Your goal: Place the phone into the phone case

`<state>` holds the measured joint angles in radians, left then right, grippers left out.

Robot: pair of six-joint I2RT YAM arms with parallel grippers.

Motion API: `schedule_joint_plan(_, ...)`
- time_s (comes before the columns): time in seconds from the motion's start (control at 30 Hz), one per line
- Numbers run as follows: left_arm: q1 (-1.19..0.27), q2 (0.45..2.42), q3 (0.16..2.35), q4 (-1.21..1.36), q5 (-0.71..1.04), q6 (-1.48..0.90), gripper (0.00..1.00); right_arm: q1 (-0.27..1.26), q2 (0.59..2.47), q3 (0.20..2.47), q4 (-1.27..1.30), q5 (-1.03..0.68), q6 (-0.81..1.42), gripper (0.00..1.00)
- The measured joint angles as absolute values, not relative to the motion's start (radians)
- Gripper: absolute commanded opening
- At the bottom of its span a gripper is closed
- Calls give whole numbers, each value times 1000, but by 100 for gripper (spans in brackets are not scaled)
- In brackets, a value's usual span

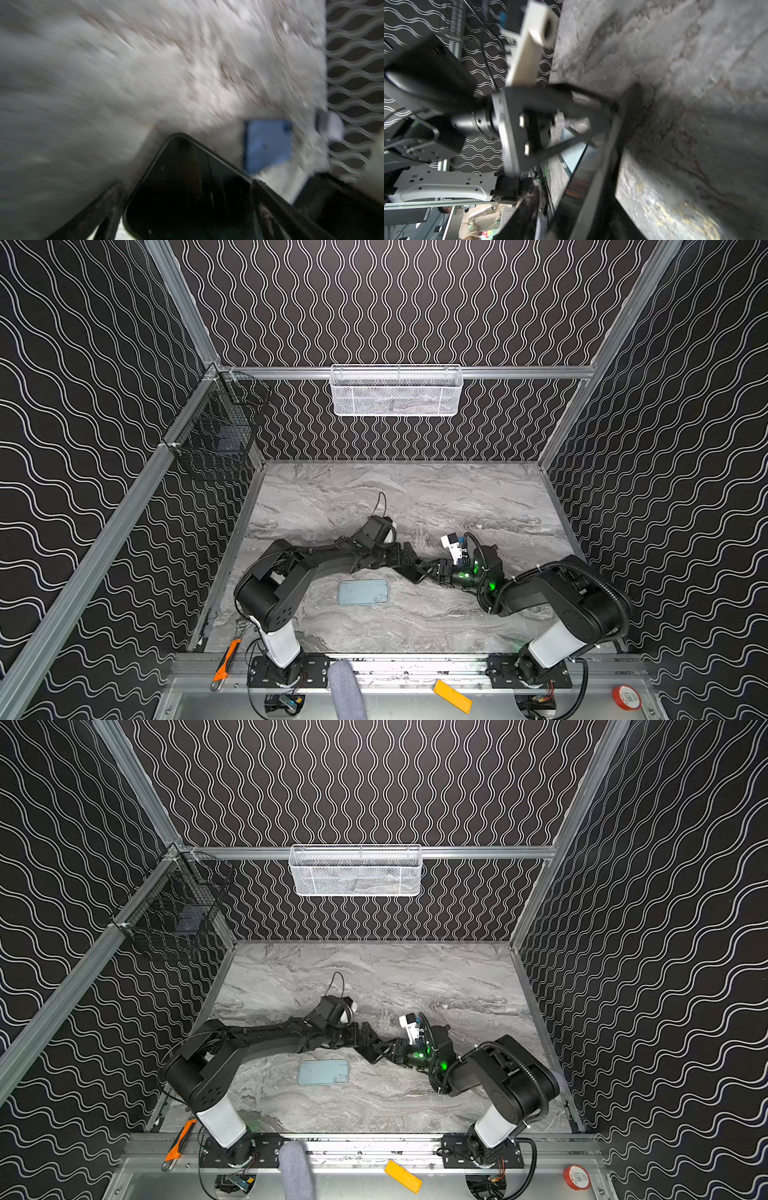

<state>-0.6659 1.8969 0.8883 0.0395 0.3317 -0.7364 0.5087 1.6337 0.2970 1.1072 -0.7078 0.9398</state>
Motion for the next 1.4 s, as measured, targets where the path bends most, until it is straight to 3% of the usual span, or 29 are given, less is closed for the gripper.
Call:
schedule_joint_plan(0.7, -677, 1866, 865, -2, 391, -757, 98, 509, 1630, 286, 1072, -626, 910, 31)
schedule_joint_plan(1.03, -637, 1797, 870, -86, 388, -761, 98, 509, 1500, 287, 899, -577, 820, 10)
schedule_joint_plan(1.4, -554, 1675, 980, -165, 404, -728, 98, 509, 1308, 335, 610, -559, 659, 5)
